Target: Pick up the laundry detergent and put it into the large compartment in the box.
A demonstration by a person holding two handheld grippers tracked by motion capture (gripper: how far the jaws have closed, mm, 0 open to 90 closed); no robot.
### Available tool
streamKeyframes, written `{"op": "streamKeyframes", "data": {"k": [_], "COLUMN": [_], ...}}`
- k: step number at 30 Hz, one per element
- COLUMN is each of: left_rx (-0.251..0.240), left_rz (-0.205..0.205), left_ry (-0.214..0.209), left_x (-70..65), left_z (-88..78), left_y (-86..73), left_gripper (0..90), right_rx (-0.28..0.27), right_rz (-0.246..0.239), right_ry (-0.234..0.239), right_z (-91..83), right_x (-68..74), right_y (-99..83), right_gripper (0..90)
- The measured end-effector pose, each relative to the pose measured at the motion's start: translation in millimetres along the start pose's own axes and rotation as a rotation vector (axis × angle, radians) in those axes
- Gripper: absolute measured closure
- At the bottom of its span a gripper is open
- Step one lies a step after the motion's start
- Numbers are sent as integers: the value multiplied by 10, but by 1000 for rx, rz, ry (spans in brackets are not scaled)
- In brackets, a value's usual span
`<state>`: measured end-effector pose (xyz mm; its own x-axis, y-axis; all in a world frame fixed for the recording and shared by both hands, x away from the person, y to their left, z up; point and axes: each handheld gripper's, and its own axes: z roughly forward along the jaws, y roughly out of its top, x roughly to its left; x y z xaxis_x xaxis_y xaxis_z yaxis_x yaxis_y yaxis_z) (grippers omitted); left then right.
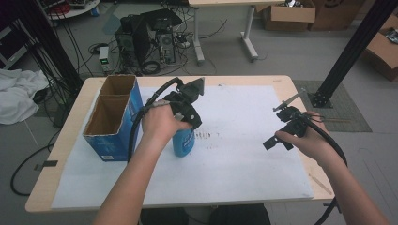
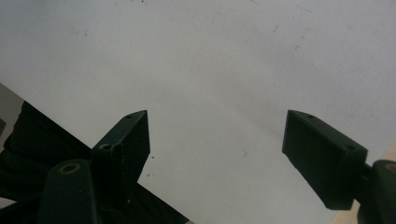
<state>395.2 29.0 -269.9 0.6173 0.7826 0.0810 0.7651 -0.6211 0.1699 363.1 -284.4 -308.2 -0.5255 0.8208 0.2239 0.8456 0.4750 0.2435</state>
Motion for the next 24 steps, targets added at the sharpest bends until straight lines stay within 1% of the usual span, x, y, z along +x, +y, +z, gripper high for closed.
{"op": "streamKeyframes", "data": {"k": [13,17,19,22,23,24], "left_rx": [19,28,29,28,37,32], "left_rz": [-19,-17,-26,-25,-18,-22], "left_ry": [9,9,9,8,5,7], "left_x": [-15,-9,-10,-13,-12,-19], "left_z": [146,165,177,185,183,193], "left_y": [17,20,25,27,29,29], "left_gripper": [163,169,170,172,176,184], "right_rx": [5,7,8,9,8,8], "right_rz": [4,-2,-1,-1,-2,-1], "right_ry": [2,0,0,2,3,3], "right_z": [36,43,46,48,49,50], "right_x": [2,-4,-2,-2,-1,-1], "right_y": [7,9,11,13,14,14], "right_gripper": [236,236,236,237,239,238]}}
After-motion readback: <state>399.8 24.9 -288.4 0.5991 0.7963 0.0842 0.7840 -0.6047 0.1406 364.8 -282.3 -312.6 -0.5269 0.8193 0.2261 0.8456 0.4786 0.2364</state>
